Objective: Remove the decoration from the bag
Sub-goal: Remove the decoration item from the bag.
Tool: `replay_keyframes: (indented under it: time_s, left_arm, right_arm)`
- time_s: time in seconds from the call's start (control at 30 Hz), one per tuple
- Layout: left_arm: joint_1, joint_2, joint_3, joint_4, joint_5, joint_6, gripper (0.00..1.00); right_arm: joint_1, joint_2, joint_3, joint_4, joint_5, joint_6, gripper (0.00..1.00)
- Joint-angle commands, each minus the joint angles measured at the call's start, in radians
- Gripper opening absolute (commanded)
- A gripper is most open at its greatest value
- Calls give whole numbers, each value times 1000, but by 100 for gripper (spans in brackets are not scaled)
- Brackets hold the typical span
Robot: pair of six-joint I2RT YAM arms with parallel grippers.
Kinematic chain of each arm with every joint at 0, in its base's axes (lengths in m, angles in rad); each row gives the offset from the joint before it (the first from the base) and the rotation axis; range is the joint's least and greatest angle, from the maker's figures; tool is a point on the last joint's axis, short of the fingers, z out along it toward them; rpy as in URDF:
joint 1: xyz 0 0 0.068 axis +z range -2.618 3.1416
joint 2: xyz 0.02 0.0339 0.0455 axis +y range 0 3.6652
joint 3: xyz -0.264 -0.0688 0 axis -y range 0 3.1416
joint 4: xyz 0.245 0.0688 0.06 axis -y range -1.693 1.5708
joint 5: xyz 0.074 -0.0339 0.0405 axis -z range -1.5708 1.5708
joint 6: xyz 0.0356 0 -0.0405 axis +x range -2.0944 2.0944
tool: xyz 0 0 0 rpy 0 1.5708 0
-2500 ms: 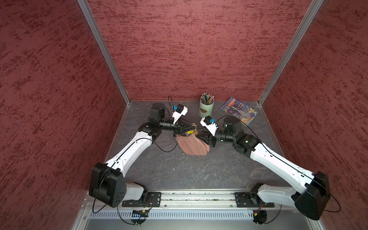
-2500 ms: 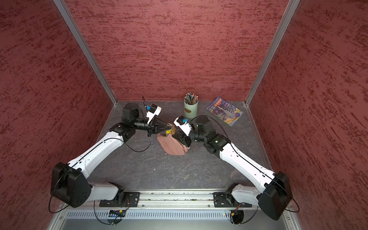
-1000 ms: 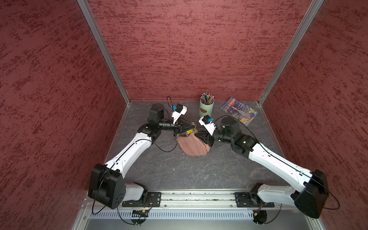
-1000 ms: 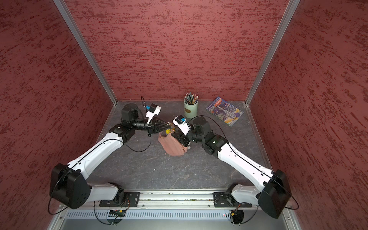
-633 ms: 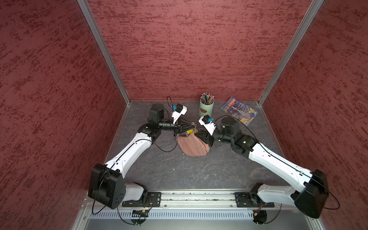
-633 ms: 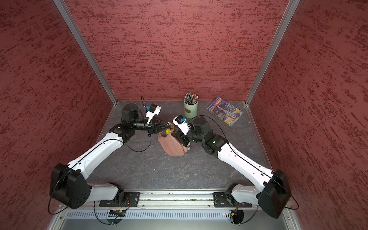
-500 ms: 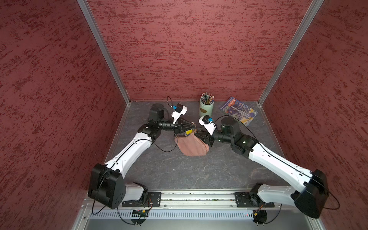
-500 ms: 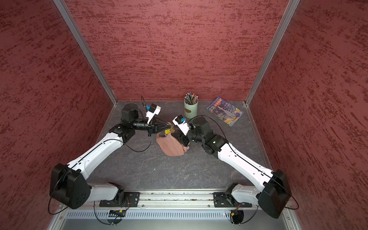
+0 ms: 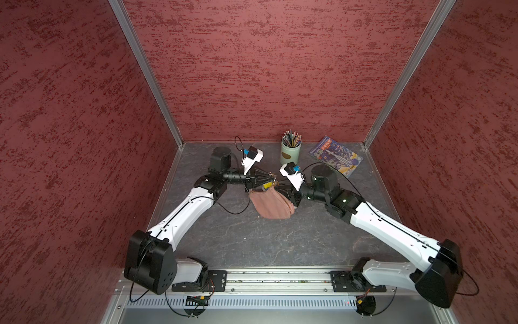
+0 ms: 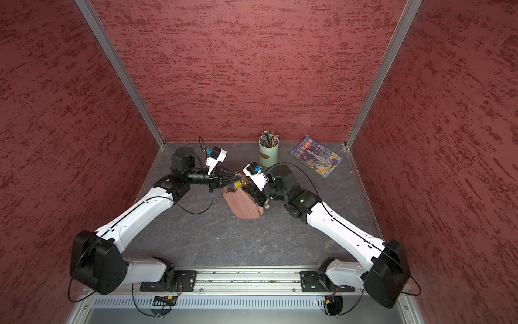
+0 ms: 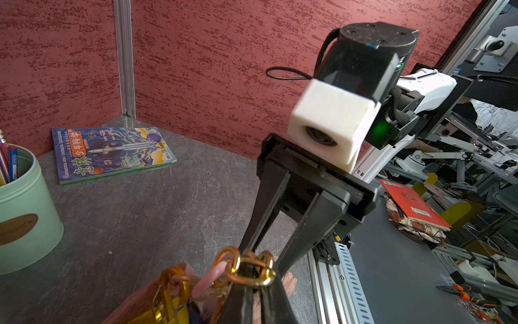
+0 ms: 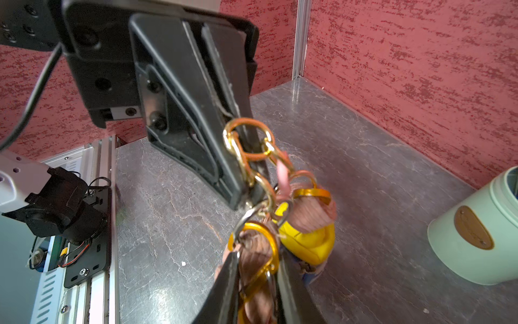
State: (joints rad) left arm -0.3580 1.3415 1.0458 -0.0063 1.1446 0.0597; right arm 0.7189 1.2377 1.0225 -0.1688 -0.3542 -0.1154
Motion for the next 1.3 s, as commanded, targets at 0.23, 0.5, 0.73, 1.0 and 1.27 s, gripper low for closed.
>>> replay_keyframes:
  time_s: [0.23, 0.5, 0.73, 1.0, 1.27]
  left_arm:
    - [-1, -42, -58, 127, -105, -70, 0]
    - [-9, -60, -90, 181, -153, -98, 0]
    - [-25, -68, -98, 201, -156, -106, 0]
    - [-44, -77, -78, 94, -272, -7, 0]
    - [-67, -98, -79, 96, -433, 30, 0]
  right_arm:
    - [30, 0, 181, -188, 158, 122, 20]
    - [37, 46, 282, -304, 271, 190, 18]
    - [37, 95, 350, -379, 341, 216, 18]
    - [72, 156, 493, -592, 396, 219, 19]
    - [89, 213, 622, -817, 504, 213, 21]
